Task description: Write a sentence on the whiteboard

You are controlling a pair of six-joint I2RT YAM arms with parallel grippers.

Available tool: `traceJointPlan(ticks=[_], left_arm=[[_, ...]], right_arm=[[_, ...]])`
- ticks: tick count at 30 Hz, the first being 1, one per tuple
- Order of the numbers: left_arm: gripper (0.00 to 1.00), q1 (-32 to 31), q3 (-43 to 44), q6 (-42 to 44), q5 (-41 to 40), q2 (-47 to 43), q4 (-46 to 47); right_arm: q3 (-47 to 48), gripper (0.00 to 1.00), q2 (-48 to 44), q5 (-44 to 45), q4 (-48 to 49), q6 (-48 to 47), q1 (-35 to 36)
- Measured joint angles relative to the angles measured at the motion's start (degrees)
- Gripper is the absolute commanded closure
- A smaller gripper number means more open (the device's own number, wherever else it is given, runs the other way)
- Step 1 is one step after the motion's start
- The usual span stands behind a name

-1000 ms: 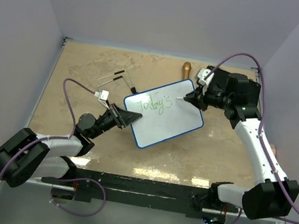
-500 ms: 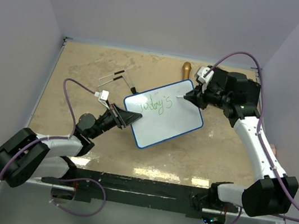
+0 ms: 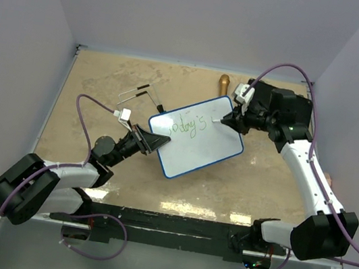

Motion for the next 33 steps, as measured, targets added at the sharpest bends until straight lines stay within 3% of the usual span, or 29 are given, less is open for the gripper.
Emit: traceJointPlan(ticks=[33], left_arm=[[1.00,0.0,0.0,0.0,0.4,0.1,-0.4]], right_arm=[[1.4,1.00,0.9,3.5,2.3,2.0,0.0]])
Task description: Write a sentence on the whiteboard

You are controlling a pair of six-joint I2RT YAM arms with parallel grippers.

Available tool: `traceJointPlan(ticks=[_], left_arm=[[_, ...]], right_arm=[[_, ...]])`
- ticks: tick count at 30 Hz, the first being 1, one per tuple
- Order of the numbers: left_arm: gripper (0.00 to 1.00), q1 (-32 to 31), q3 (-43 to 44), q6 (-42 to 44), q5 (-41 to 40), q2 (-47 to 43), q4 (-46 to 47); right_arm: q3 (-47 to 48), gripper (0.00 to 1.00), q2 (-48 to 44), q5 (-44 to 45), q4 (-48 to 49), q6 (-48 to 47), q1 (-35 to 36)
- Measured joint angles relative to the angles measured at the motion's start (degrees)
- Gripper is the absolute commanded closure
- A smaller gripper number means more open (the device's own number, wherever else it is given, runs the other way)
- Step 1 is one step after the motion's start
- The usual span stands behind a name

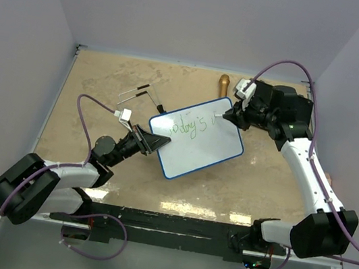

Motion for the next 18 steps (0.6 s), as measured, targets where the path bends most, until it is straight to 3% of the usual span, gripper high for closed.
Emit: traceJointPlan(ticks=[18], left_arm=[[1.00,0.0,0.0,0.0,0.0,0.2,-0.9]], right_arm=[[0.0,1.00,-0.3,-0.1,-10.4,-7.1,0.0]])
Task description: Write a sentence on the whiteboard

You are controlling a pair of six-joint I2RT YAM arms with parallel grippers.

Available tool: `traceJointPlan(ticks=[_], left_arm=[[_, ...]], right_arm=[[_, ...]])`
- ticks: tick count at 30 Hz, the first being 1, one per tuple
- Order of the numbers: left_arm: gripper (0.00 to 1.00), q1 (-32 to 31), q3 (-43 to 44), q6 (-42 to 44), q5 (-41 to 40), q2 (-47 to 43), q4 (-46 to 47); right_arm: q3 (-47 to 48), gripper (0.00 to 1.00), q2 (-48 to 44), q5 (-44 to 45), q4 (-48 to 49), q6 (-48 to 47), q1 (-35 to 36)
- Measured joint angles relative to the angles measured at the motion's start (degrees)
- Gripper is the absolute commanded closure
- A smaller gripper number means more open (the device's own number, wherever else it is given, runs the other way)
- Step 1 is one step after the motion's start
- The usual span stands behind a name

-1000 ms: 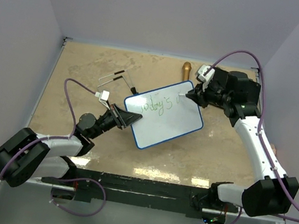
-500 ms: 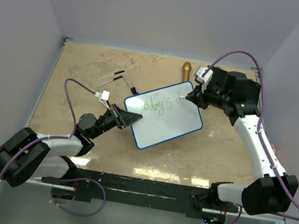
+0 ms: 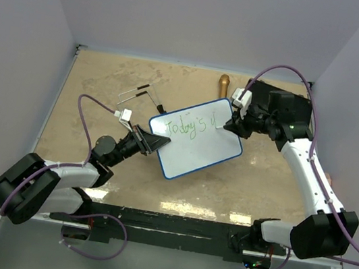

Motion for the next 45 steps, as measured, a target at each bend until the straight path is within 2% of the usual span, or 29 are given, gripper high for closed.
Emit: traceJointPlan(ticks=[15,30,45], left_arm=[[1.00,0.0,0.0,0.0,0.0,0.0,0.2],[1.00,0.3,0.0,0.0,0.2,0.0,0.9],[1.00,0.4,0.0,-0.1,0.4,0.0,0.9]], right_arm=[[0.2,1.00,0.6,-3.7,-2.8,-0.7,0.3],[0.3,1.00,-1.7,-4.2,10.5,10.6,0.0],[0.3,1.00,-0.4,0.2,8.2,8.0,-0.8]])
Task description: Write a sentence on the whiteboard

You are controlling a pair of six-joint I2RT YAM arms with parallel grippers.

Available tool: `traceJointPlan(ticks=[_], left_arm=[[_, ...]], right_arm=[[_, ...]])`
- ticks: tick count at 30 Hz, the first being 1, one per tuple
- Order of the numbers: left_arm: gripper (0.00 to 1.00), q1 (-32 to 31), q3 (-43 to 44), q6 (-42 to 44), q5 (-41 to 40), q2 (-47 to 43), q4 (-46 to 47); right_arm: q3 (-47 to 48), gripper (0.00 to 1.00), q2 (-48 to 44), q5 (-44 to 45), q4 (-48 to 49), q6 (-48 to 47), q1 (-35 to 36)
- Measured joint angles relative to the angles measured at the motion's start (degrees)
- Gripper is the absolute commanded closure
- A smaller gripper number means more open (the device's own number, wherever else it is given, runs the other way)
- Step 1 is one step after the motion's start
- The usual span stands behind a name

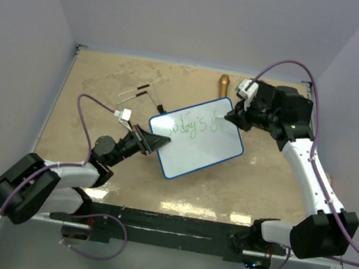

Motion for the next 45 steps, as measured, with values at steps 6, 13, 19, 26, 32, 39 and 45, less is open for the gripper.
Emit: traceJointPlan(ticks=[6,13,19,26,32,39,45], left_arm=[[1.00,0.1,0.0,0.0,0.0,0.0,-0.3],[1.00,0.3,0.0,0.0,0.0,0.0,-0.2],[1.00,0.3,0.0,0.0,0.0,0.0,-0.2],[1.00,0.3,0.0,0.0,0.0,0.0,-0.1],[1.00,0.3,0.0,0.0,0.0,0.0,-0.1],[1.00,0.3,0.0,0.0,0.0,0.0,-0.5],[1.00,0.3,0.0,0.0,0.0,0.0,-0.7]], right_arm=[[0.0,1.00,1.0,0.9,-1.4,-1.2,0.0],[0.2,1.00,1.0,0.8,-1.1,-0.8,0.0],[0.2,1.00,1.3,1.0,0.7,1.1,0.0],[0.2,1.00,1.3,2.5,2.7,2.8,0.0],[0.2,1.00,1.3,3.6,2.3,2.4,0.0],[0.2,1.00,1.3,3.9,0.0,0.5,0.0],[0.4,1.00,1.3,3.4,-3.1,-1.7,0.0]])
